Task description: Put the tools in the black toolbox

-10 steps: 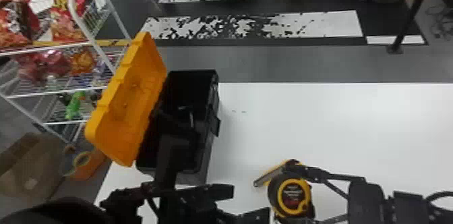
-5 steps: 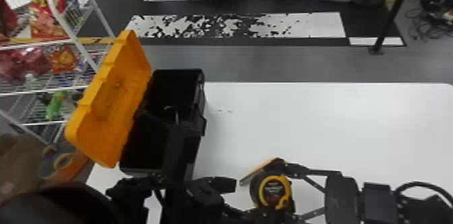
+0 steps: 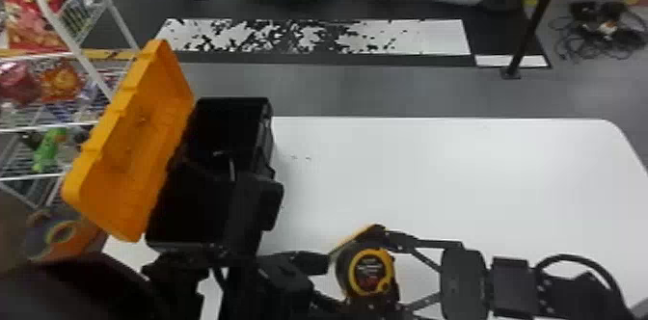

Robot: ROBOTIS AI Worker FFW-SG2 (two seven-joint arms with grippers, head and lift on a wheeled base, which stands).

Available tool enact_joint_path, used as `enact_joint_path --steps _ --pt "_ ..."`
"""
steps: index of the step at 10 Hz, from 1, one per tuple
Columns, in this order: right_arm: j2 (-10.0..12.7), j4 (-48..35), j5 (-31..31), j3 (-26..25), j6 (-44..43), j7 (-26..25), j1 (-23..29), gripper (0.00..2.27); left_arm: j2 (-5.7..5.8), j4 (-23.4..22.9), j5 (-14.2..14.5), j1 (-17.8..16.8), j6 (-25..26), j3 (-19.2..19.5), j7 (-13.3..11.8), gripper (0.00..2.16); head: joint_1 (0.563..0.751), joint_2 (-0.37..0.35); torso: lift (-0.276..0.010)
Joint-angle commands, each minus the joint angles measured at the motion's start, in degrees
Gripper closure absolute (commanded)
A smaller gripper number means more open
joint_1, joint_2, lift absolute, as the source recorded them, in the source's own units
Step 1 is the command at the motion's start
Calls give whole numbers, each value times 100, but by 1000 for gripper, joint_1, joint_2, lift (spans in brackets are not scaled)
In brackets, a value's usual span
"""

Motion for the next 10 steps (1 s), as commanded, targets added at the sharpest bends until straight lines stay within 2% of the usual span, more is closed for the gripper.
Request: enact_joint_path --steps 1,3,4,5,6,8,9,10 --pt "9 -9 0 13 -1 -3 -8 2040 -63 48 55 -1 2 -1 44 120 695 89 -39" --pt "9 -18 0 13 -1 -3 -8 2037 -107 118 116 -89 2 -1 62 259 695 82 -39" --pt "9 -9 0 13 -1 -3 -8 2037 -107 206 195 -151 -15 -1 44 475 695 78 -39" --pt "9 -18 0 13 -1 -3 -8 2037 -107 285 239 -204 -15 -1 35 782 695 72 -39" --pt "0 -18 0 13 -1 6 -8 2037 -107 338 274 -239 -33 -1 35 1217 695 69 -39" --pt "0 -9 0 13 -1 -3 -8 2037 -116 461 380 -300 -50 43 0 1652 695 64 -39" --pt "0 -18 0 13 -18 -3 -8 2037 -124 531 476 -318 -50 104 0 2098 695 62 -39" --pt "0 -9 -9 4 -18 -12 1 2034 -124 540 441 -327 -50 113 0 2121 695 60 -39"
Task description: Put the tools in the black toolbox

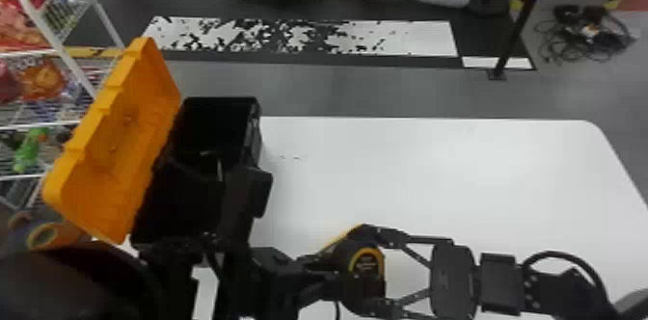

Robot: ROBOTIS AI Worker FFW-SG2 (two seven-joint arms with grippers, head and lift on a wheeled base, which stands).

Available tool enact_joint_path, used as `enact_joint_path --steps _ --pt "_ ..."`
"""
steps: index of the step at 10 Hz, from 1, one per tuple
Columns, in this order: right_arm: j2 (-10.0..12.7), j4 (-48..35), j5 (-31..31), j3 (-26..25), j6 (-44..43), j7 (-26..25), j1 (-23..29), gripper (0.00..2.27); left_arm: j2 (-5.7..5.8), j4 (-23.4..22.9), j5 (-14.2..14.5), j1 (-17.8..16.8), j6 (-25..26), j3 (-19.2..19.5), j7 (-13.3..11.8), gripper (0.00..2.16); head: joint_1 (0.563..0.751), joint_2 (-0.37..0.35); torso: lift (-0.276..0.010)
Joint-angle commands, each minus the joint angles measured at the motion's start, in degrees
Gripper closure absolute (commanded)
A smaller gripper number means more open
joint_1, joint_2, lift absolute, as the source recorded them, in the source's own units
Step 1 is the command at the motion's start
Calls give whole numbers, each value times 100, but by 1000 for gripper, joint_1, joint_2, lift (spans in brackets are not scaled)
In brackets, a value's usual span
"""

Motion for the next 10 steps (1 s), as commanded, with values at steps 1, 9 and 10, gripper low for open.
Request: enact_joint_path --steps 1,9,10 --pt "0 12 -32 -7 -55 -22 7 1808 -1 4 -16 -23 -1 31 -41 2135 695 62 -39" --pt "35 47 -348 -561 -213 -92 402 63 -1 145 -77 -172 -54 277 -49 2138 695 60 -39" --pt "53 47 -489 -912 -371 -92 666 66 7 145 -86 -260 -54 444 -49 2135 695 50 -39"
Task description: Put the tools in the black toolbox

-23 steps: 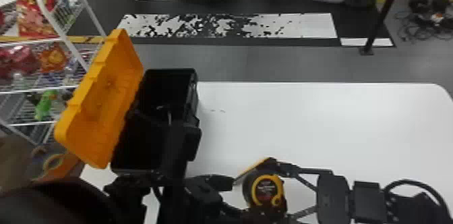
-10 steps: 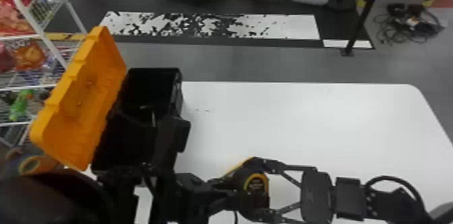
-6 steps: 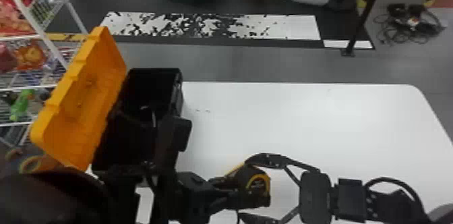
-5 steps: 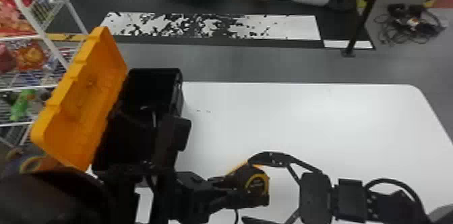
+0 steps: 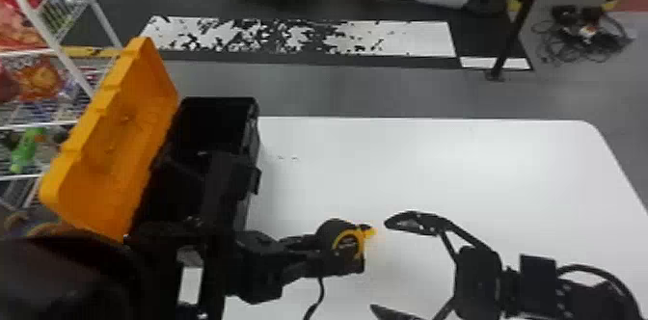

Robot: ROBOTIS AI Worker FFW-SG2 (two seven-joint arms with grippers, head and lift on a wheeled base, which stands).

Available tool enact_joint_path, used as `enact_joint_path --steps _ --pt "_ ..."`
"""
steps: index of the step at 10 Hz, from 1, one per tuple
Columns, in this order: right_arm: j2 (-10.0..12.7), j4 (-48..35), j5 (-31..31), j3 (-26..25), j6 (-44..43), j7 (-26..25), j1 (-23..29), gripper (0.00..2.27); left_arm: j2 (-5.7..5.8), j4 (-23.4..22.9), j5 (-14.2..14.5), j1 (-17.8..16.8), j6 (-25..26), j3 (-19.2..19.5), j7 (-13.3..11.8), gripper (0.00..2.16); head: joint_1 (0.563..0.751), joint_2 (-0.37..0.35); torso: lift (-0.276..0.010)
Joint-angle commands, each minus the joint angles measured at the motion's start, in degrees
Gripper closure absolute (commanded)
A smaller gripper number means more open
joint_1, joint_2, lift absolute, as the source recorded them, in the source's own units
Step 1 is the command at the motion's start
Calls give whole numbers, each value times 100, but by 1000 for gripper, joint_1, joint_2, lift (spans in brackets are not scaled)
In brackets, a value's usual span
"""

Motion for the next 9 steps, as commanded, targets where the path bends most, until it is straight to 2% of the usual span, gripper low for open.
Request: enact_joint_path --steps 1,2,3,5,7,8,9 --pt "80 9 -174 -551 -314 0 423 70 7 -2 -5 -126 1 296 -8 2138 695 36 -39" --pt "159 79 -279 -859 -560 0 651 70 7 7 -84 -241 1 463 0 2138 695 20 -39" --pt "265 167 -385 -1149 -771 0 845 73 -2 24 -392 -355 1 559 0 2138 695 14 -39" --pt "449 308 -481 -1500 -1141 0 1170 76 -2 147 -585 -531 -52 946 9 2138 695 14 -39" --pt "616 404 -525 -1650 -1404 0 1451 80 -2 393 -1121 -663 -298 1113 150 2138 695 45 -39" --pt "704 466 -543 -1694 -1580 0 1574 80 7 578 -1165 -689 -702 1218 255 2138 695 83 -39" --pt "766 554 -552 -1729 -1773 0 1671 80 7 692 -1350 -715 -896 1227 457 2138 695 119 -39"
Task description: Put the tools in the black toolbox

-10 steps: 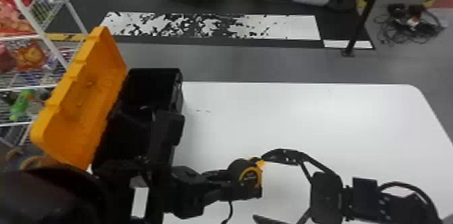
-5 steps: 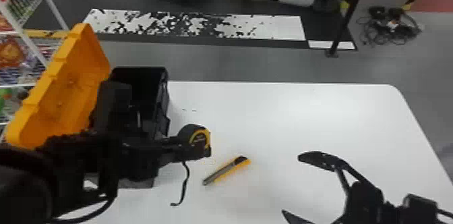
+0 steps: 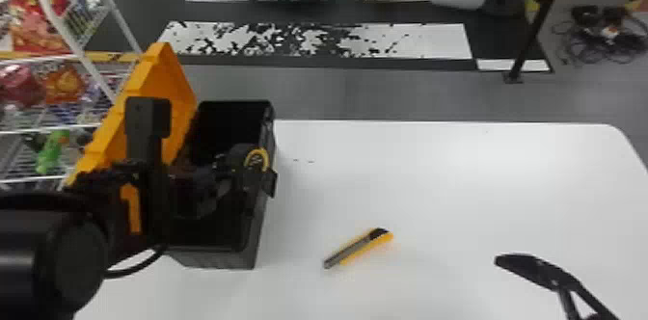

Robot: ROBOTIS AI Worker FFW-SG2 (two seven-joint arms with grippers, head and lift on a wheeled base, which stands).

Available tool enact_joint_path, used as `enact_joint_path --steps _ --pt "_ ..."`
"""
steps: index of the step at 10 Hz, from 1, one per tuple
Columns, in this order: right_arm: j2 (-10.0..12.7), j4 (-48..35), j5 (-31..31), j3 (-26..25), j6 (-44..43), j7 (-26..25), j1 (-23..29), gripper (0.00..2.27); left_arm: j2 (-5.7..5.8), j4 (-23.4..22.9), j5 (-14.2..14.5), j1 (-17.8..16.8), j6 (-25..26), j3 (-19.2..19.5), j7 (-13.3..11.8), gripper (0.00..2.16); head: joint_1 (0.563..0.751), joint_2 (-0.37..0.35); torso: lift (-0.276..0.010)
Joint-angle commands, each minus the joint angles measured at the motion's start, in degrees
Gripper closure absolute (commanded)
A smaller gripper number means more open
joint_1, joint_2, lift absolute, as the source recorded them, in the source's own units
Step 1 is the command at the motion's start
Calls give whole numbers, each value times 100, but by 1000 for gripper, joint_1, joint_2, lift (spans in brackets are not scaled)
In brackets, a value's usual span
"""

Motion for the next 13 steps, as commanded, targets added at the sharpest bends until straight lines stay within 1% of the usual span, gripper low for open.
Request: enact_joint_path --steps 1,2,3,4,5,6,7,8,9,10,12,13 --pt "114 125 -41 -85 -289 0 147 80 2 152 -466 -20 -342 -77 200 2138 695 151 -39" --pt "167 222 -129 -182 -482 0 217 83 2 240 -668 -28 -412 -112 288 2138 695 179 -39" --pt "194 284 -147 -226 -552 0 261 83 2 389 -676 -20 -623 -112 306 2138 695 189 -39" --pt "211 301 -156 -270 -570 0 287 83 2 548 -676 7 -764 -112 420 2138 695 195 -39" --pt "229 310 -164 -314 -605 0 296 83 -7 671 -676 86 -957 -130 508 2071 695 197 -39" --pt "229 319 -191 -332 -623 0 314 83 -34 688 -668 218 -1098 -130 587 1690 695 200 -39" --pt "238 345 -199 -340 -675 0 314 83 -69 723 -659 341 -1326 -130 657 545 695 201 -39" --pt "238 380 -252 -340 -746 0 314 83 -78 688 -650 534 -1555 -139 930 -2 695 200 -39" --pt "238 398 -270 -340 -746 0 314 83 -86 644 -536 754 -1942 -95 1061 -2 695 211 -39" --pt "246 415 -279 -340 -763 0 314 83 -113 565 -404 947 -2170 -77 1202 26 695 213 -39" --pt "308 442 -296 -332 -763 0 287 83 -165 574 106 1387 -3313 -121 1519 29 695 212 -39" --pt "334 442 -305 -288 -746 -17 287 83 -183 627 282 1642 -4051 -227 1668 29 695 198 -39"
